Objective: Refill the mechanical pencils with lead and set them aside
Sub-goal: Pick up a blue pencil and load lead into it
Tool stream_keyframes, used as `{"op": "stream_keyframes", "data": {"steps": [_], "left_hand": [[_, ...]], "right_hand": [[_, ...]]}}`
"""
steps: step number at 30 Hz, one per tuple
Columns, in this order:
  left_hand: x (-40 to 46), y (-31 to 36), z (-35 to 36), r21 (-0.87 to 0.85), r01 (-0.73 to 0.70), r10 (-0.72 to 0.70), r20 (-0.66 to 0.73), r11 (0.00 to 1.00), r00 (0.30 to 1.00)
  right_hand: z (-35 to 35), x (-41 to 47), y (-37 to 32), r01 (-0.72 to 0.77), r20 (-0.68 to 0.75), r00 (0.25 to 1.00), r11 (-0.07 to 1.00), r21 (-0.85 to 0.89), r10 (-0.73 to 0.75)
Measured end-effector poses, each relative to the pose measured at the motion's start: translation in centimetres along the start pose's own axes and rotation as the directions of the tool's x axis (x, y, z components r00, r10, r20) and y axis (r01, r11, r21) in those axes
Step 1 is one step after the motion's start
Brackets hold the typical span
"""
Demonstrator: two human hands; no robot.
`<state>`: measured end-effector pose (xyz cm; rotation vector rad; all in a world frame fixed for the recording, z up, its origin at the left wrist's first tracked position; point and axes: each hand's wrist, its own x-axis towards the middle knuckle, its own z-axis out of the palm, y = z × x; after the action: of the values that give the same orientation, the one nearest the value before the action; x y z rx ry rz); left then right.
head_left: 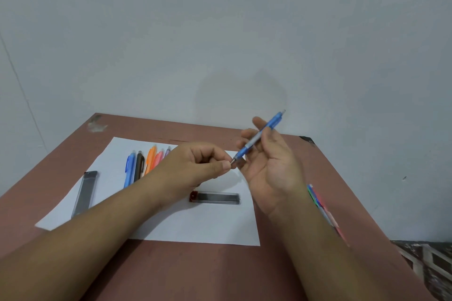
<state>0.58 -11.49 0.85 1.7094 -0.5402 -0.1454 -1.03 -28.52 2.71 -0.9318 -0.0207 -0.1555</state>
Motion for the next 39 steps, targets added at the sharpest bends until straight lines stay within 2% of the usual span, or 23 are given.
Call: {"op": "stream_keyframes", "data": {"steps": [4,8,11,14,18,21,26,29,31,34,37,39], "left_hand": [[-0.2,0.0,0.5,0.183,-0.069,0.07,0.001,0.981,0.998],[-0.6,0.3,1.9,0.354,-0.236,0.22,0.086,0.905,0.972],[-0.8,1.0,2.4,0.469,-0.312,0.261,0.173,0.826,0.95],[-1.0,1.4,3.2,0.558,-0.346,0.263,0.226,0.754,0.938],[-1.2,2.3,5.5,0.624,-0.432,0.267,0.344,0.651,0.9],[-1.0,2.6,7.8,0.669,-0.44,0.191,0.414,0.599,0.89],[-0.9,2.7,11.6,0.736,-0.397,0.138,0.389,0.548,0.911],[-0.8,2.9,13.1,0.755,-0.366,0.127,0.358,0.544,0.925],[-0.7,3.1,13.9,0.768,-0.347,0.107,0.346,0.538,0.932],[-0.6,3.1,14.7,0.791,-0.31,0.067,0.325,0.527,0.944],[-0.4,2.9,15.3,0.813,-0.283,0.062,0.293,0.509,0.954],[-0.3,2.6,15.5,0.82,-0.269,0.055,0.28,0.506,0.958]], "right_hand": [[0.3,-0.4,-0.3,0.075,-0.033,0.995,0.944,-0.322,-0.09],[-0.2,-1.3,-1.4,0.018,-0.055,0.997,0.895,-0.445,-0.047],[-0.9,-2.6,-4.1,0.006,-0.048,0.998,0.774,-0.634,-0.047],[-2.9,-3.8,-7.1,0.019,-0.092,0.986,0.636,-0.771,-0.141],[-6.6,-5.4,-10.0,-0.019,-0.185,0.959,0.607,-0.795,-0.213],[-9.3,-6.9,-11.5,-0.039,-0.234,0.924,0.531,-0.846,-0.304],[-11.8,-8.1,-12.1,-0.144,-0.219,0.909,0.223,-0.964,-0.356],[-12.3,-8.3,-12.2,-0.137,-0.199,0.894,0.179,-0.974,-0.401],[-12.7,-8.2,-12.2,-0.139,-0.208,0.883,0.189,-0.972,-0.42],[-13.5,-8.1,-12.2,-0.182,-0.256,0.902,0.23,-0.956,-0.347],[-13.7,-7.6,-11.9,-0.241,-0.273,0.94,0.17,-0.956,-0.205],[-13.5,-7.2,-11.5,-0.237,-0.254,0.949,0.109,-0.965,-0.186]]}}
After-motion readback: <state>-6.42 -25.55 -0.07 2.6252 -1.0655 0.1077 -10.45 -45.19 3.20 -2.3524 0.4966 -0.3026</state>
